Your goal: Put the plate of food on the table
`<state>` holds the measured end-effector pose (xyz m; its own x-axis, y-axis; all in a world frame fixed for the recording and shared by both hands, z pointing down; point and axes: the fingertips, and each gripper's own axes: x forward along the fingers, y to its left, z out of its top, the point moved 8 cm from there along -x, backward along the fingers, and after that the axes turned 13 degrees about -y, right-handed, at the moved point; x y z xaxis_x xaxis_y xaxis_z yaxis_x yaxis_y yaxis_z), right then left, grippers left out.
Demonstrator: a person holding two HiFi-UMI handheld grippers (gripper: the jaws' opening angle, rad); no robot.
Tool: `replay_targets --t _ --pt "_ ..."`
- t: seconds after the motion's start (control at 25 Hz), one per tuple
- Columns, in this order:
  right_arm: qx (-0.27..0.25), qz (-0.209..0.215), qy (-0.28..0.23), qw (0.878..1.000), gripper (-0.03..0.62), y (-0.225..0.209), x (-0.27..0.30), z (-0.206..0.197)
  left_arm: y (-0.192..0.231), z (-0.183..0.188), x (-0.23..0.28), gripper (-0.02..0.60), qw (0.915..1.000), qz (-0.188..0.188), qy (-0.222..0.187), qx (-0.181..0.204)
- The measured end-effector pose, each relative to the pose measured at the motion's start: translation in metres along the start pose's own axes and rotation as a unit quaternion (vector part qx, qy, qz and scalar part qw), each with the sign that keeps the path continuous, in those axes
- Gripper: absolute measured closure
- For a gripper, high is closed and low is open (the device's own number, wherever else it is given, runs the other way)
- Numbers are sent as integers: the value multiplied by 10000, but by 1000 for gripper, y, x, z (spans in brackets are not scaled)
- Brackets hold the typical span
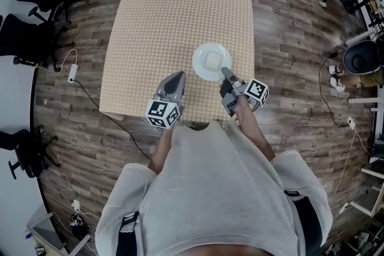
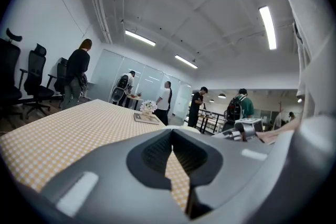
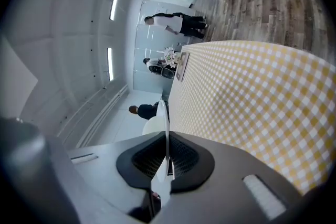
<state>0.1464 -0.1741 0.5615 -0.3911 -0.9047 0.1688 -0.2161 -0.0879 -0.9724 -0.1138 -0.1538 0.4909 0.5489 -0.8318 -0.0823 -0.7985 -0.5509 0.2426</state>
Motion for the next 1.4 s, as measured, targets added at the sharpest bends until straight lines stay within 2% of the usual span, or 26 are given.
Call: replay_targets --t 0.16,0.56,0.8,0.96,1.4 --pt "66 152 75 9998 585 -2 3 8 -3 -3 1 574 9998 178 -6 -1" --pt "118 -45 222 9997 585 -15 1 6 -2 -14 -2 574 9991 329 210 -135" --pt "268 -280 298 9988 585 -38 -9 -8 1 -33 -9 574 9975 375 529 -266" --pt "286 -828 374 9955 585 -61 -26 -22 2 -47 -22 574 9956 407 757 -371" --pt "413 -968 446 9935 585 -88 -38 -39 -1 -77 -37 574 9916 399 1069 -612"
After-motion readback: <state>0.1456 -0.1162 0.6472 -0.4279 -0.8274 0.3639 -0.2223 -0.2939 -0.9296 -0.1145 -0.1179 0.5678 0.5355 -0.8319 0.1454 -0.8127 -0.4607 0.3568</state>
